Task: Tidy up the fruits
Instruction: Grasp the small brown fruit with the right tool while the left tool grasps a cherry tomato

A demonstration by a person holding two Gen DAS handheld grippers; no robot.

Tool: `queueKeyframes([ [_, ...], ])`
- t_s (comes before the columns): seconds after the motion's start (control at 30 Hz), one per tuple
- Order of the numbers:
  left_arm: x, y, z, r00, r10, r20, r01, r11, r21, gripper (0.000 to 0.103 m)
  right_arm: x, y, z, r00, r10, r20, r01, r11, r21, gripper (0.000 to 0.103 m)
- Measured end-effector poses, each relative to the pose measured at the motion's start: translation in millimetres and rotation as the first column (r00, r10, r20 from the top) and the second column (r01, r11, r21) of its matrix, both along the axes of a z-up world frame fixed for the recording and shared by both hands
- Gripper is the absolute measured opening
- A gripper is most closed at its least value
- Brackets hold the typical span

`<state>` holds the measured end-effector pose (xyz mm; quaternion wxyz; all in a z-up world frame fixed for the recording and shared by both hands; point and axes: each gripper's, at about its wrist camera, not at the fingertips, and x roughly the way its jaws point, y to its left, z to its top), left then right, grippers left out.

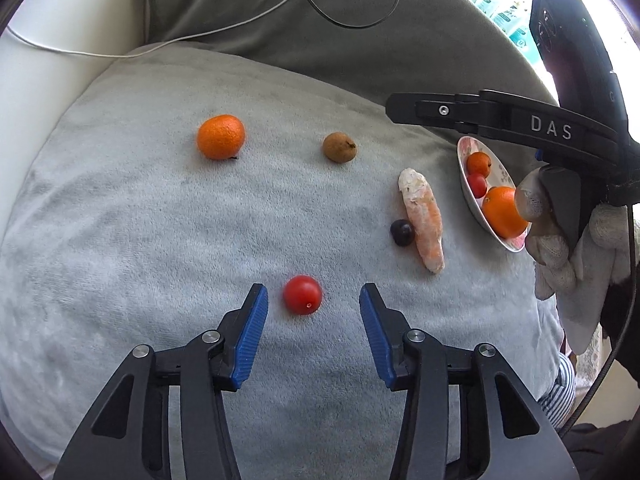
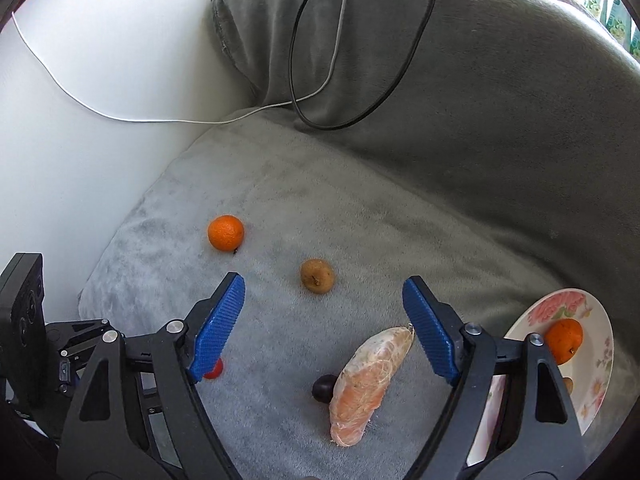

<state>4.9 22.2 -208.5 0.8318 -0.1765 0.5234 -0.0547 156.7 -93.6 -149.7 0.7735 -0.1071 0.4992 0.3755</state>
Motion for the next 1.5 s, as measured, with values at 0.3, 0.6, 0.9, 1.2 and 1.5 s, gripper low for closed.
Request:
queueKeyframes([
  [0.3, 2.6, -1.0, -14.5, 1.0, -0.007, -0.028, 0.007, 1.0, -0.005, 0.039, 5.1, 27.1, -27.2, 0.997, 0.048, -0.054, -0.051, 0.997, -0.051, 0.064],
  [0.6, 7.0, -1.6, -20.8, 1.0, -0.005, -0.031, 0.005, 1.0, -0.005, 0.034, 8.4, 44.8, -46.9, 0.995, 0.062, -0.075, -0.07, 0.992, -0.106, 0.055],
  [0.9, 13.8, -8.5, -27.9, 0.999, -0.025, -0.039, 0.026, 1.0, 0.015, 0.028, 11.1, 50.1, -59.8, 0.994, 0.059, -0.092, -0.071, 0.988, -0.134, 0.044],
  [1.2, 18.5, -12.0, -33.1, 0.999, -0.031, -0.039, 0.032, 0.999, 0.038, 0.022, 8.6, 55.9, -64.8, 0.994, 0.067, -0.088, -0.08, 0.985, -0.154, 0.032],
  [1.5, 21.0, -14.9, -29.9, 0.999, -0.032, -0.025, 0.033, 0.999, 0.025, 0.022, 6.4, 54.8, -61.2, 0.995, 0.071, -0.074, -0.081, 0.986, -0.145, 0.028],
])
